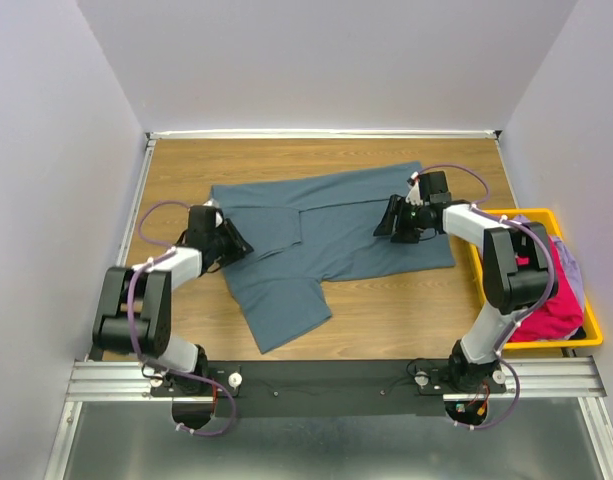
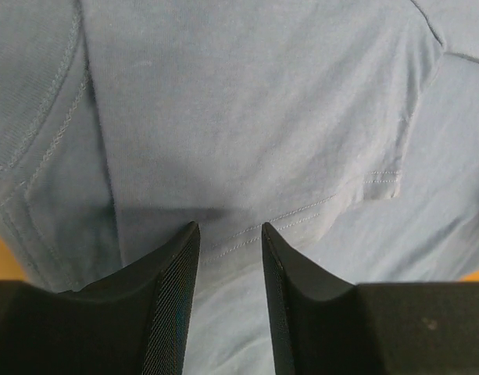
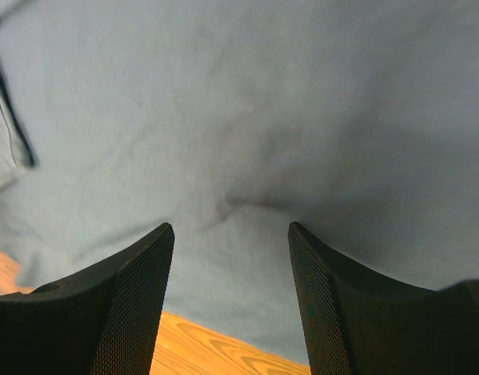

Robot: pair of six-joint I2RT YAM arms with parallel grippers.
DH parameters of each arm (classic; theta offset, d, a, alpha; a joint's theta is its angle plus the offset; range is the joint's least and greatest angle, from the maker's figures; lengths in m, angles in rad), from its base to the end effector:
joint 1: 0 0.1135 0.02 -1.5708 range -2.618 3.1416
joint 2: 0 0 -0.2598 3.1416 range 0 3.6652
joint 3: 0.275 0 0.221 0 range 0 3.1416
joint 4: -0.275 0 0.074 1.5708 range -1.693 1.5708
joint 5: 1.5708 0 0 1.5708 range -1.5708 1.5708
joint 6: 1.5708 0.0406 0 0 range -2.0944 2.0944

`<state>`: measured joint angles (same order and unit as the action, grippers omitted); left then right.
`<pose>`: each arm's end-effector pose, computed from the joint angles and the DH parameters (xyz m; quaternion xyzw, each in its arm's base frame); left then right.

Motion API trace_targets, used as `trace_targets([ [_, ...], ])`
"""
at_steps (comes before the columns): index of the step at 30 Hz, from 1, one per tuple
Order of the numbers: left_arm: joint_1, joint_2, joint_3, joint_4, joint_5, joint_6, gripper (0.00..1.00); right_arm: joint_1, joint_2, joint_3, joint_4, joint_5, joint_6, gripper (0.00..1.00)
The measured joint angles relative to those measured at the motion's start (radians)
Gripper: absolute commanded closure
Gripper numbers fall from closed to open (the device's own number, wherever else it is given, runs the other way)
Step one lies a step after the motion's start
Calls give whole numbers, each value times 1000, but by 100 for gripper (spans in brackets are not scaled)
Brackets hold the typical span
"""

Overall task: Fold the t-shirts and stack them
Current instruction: Fold the tshirt

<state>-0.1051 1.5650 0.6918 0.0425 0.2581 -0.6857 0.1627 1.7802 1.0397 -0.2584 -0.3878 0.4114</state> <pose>0.2749 -0.0394 0.1652 -0.2200 0.8992 -0.2489 0.2848 0.3250 0.0689 0.1746 0.0628 0.9409 0.2557 0.2131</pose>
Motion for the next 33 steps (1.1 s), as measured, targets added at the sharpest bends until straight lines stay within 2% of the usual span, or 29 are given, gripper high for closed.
trace_targets([
  [2,13,-92,-81,-26,-13,-24,51,0,-5,-1,2,2,0,32],
  [6,53,-230,-151,-89,-30,-42,44,0,-10,19,-1,3,-1,32],
  [9,94,-270,-118,-106,-32,-40,44,-1,-5,82,-10,5,-3,32],
  [12,142,-251,-27,-99,-34,-34,44,-12,27,206,-3,3,-8,39],
  [16,165,-122,156,-27,-30,-13,48,-61,127,373,50,-3,-6,45],
  [19,165,31,293,39,-10,4,57,-111,203,450,83,-14,7,52],
  [22,165,186,403,61,6,13,61,-164,315,543,106,-32,24,58],
  [26,165,330,493,68,15,19,67,-211,450,656,127,-56,44,61],
  [33,170,488,561,69,19,19,68,-246,620,780,145,-95,79,62],
])
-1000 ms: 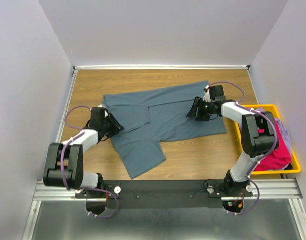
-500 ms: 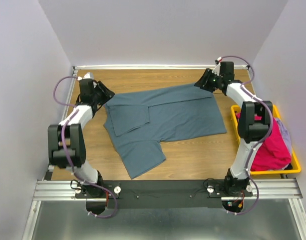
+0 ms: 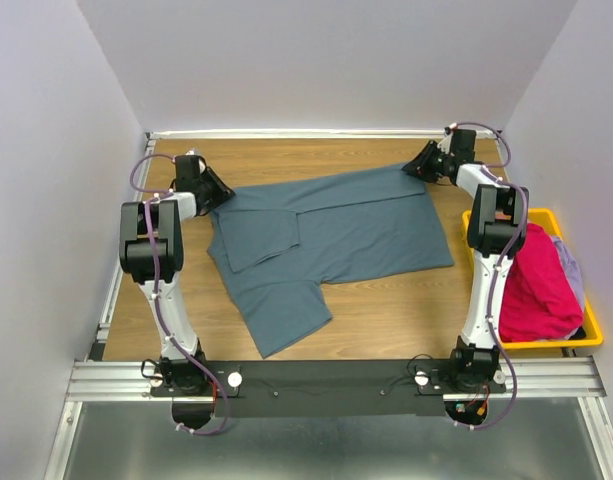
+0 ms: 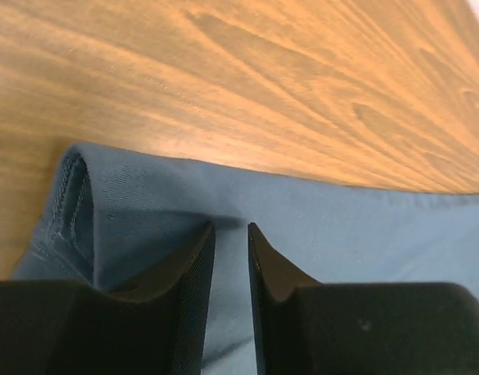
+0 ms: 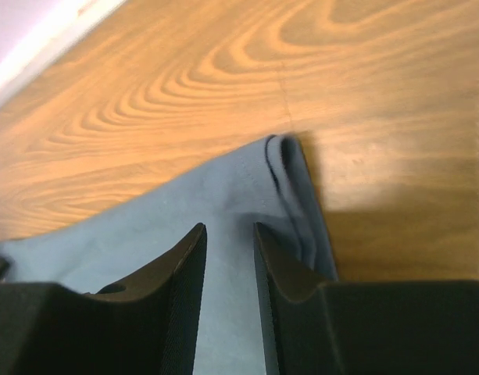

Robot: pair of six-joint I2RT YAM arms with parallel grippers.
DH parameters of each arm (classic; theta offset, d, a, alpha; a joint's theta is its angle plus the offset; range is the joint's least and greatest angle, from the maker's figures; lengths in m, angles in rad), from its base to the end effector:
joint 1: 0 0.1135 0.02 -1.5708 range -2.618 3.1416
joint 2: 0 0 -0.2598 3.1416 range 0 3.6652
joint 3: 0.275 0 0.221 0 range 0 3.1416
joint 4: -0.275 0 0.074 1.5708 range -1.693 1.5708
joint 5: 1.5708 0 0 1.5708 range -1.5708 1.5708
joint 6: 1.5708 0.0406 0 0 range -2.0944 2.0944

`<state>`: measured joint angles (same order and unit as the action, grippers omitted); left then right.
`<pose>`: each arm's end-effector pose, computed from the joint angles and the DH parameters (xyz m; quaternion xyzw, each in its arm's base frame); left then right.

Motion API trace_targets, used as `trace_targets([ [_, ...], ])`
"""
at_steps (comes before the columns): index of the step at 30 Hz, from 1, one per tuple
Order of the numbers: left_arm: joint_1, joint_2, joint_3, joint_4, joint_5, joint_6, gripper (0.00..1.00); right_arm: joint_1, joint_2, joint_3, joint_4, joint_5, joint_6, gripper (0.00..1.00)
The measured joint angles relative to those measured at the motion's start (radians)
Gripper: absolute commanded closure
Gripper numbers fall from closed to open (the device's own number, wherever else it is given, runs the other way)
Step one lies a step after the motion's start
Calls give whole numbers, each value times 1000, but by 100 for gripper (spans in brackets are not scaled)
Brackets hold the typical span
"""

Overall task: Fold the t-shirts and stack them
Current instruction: Fold the tshirt

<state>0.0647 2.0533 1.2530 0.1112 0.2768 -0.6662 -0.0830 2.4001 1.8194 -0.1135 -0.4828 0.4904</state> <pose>0.4188 0.0160 0.1609 -0.2651 0.8576 -0.2444 0.3667 0.5067 -0.0232 0.1521 0.1513 0.8720 0.2953 0.3598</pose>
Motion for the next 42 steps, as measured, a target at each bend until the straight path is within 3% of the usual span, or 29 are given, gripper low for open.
trace_targets([
  [8,35,79,116,-34,0,-3,68,-48,37,14,36,-12,108,60],
  [16,41,230,378,-130,7,33,68,-68,55,43,45,-13,155,52],
  [19,41,261,441,-165,6,54,62,-68,55,45,46,-20,153,46],
  [23,41,263,471,-193,5,83,47,-68,40,45,38,-22,120,39],
  [26,42,238,470,-211,-3,107,44,-70,3,29,11,-15,79,36],
  [29,45,148,419,-225,-28,128,42,-69,-67,-14,-18,7,31,34],
  [30,44,82,374,-231,-52,132,31,-64,-121,-47,-39,27,6,34],
  [39,-15,-543,-103,-325,-219,142,29,78,-570,-378,-183,278,-127,34],
  [42,-74,-641,-238,-379,-256,145,30,156,-681,-521,-245,348,-138,34],
])
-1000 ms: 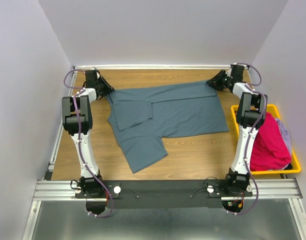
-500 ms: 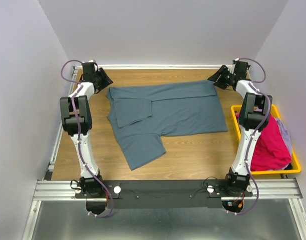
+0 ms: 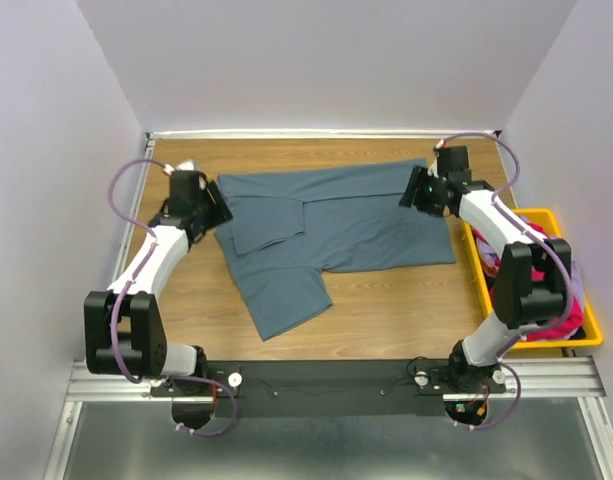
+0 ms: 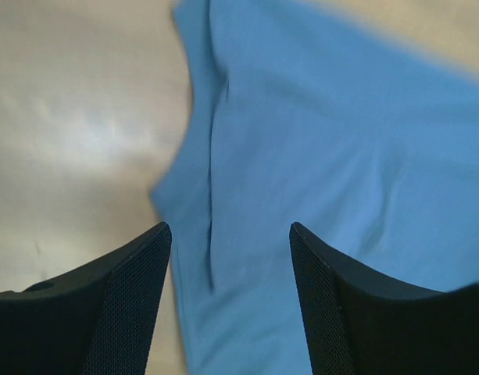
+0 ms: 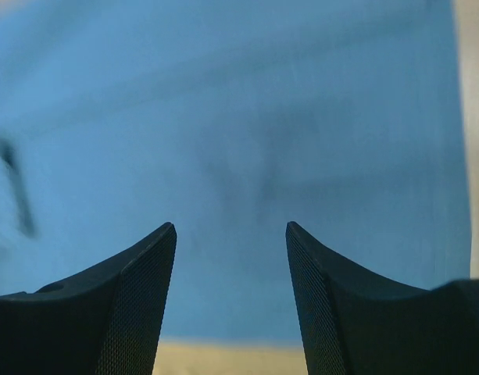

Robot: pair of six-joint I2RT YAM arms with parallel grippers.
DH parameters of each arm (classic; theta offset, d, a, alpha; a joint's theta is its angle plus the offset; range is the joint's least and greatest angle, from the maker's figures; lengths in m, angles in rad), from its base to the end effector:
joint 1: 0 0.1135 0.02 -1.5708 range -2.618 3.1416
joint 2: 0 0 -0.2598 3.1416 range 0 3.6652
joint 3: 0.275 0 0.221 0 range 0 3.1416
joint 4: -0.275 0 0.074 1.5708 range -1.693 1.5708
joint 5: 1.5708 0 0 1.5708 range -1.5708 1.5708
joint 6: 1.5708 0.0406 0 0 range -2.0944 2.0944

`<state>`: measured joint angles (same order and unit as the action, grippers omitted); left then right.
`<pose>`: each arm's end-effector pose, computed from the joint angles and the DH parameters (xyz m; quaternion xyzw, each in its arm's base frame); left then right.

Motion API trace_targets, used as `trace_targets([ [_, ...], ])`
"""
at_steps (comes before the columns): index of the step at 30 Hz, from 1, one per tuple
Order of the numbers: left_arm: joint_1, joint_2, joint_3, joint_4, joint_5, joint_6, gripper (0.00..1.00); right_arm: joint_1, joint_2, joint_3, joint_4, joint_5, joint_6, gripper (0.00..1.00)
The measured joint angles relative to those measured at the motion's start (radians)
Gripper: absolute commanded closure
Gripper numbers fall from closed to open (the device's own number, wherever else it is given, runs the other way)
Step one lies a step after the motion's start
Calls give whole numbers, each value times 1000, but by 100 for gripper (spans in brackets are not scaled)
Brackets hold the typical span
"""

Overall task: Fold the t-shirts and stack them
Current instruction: Fold the tshirt

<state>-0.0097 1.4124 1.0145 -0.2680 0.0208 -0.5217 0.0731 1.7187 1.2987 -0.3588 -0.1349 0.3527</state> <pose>0.2884 -0.0036 0.2722 -0.2233 0.8712 -0.1238 0.4193 0.3569 0.0316 0.2583 0.1025 0.9152 0.1421 0.3630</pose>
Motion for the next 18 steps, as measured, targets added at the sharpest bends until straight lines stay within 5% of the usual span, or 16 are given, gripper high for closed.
trace_targets([
  [7,-134,-88,-237,-137,-29,-24,34,34,-191,-296,-135,114,5,34],
  [14,-165,-69,-269,-167,-58,-49,53,32,-245,-354,-153,127,14,34],
  [18,-184,-32,-263,-167,-69,-63,53,32,-248,-371,-159,138,13,34],
])
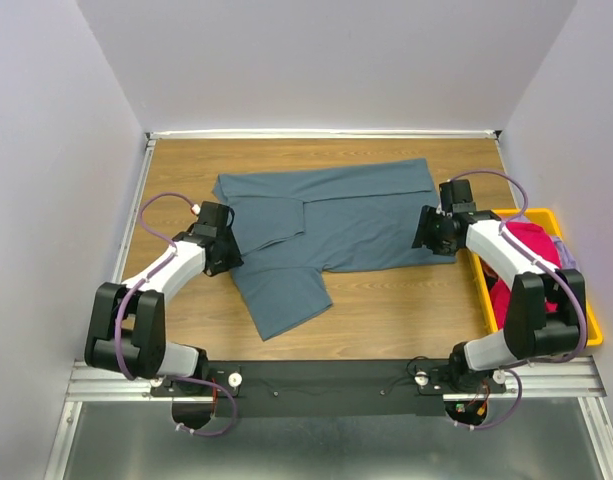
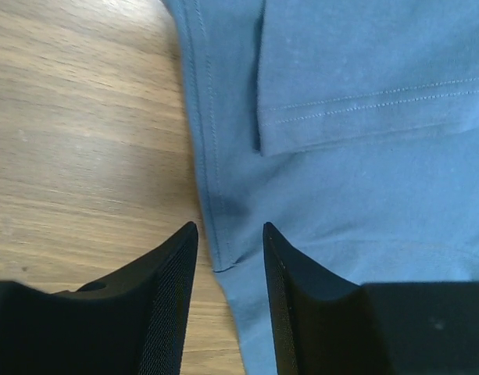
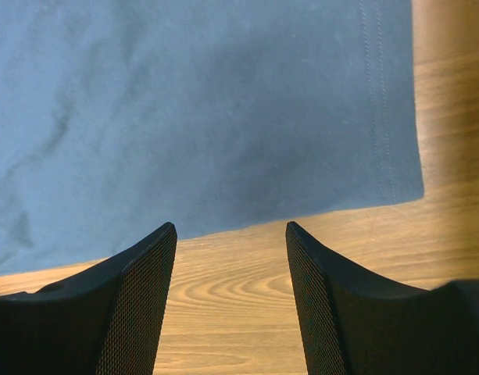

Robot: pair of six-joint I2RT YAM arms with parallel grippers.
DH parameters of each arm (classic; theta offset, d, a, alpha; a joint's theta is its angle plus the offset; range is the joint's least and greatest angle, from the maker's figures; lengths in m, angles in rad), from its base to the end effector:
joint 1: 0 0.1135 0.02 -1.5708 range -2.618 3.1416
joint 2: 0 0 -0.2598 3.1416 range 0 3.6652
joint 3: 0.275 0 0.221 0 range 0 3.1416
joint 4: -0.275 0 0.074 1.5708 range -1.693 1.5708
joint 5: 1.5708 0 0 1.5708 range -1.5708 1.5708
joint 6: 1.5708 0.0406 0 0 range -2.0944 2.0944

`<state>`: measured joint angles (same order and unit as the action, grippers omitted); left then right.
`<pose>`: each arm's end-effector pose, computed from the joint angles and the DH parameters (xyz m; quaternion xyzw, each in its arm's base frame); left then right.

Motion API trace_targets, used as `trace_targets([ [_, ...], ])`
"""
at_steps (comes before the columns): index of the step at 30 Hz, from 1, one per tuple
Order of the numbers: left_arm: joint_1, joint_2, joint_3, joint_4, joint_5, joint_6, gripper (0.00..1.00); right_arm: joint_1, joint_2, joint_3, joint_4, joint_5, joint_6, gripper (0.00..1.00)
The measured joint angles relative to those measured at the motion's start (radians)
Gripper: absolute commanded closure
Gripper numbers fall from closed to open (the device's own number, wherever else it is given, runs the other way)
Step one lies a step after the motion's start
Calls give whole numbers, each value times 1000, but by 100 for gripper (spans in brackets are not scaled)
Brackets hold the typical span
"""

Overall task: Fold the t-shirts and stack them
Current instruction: Fold the tshirt

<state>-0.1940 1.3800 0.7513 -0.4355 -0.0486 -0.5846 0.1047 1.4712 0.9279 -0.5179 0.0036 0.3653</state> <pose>0.2296 -0.0431 0.1919 -0.1938 0.9482 -0.0733 0.2407 0.2617 0.0274 0.2134 0.1262 0.9594 0.0570 0.2455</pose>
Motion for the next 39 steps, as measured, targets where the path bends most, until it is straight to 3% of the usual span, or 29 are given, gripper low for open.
trace_targets([
  [28,-42,55,-18,4,-56,-16,53,0,-19,-21,-6,101,5,34],
  [31,-49,57,-19,13,-56,-9,67,0,-19,-23,-7,120,10,34],
  [32,-50,58,-19,16,-56,-5,83,0,-19,-23,-7,132,12,34],
  [34,-53,61,-22,29,-53,-2,96,0,-19,-25,-7,147,19,34],
  [39,-57,61,-26,38,-48,3,100,0,-18,-31,-9,172,28,34],
])
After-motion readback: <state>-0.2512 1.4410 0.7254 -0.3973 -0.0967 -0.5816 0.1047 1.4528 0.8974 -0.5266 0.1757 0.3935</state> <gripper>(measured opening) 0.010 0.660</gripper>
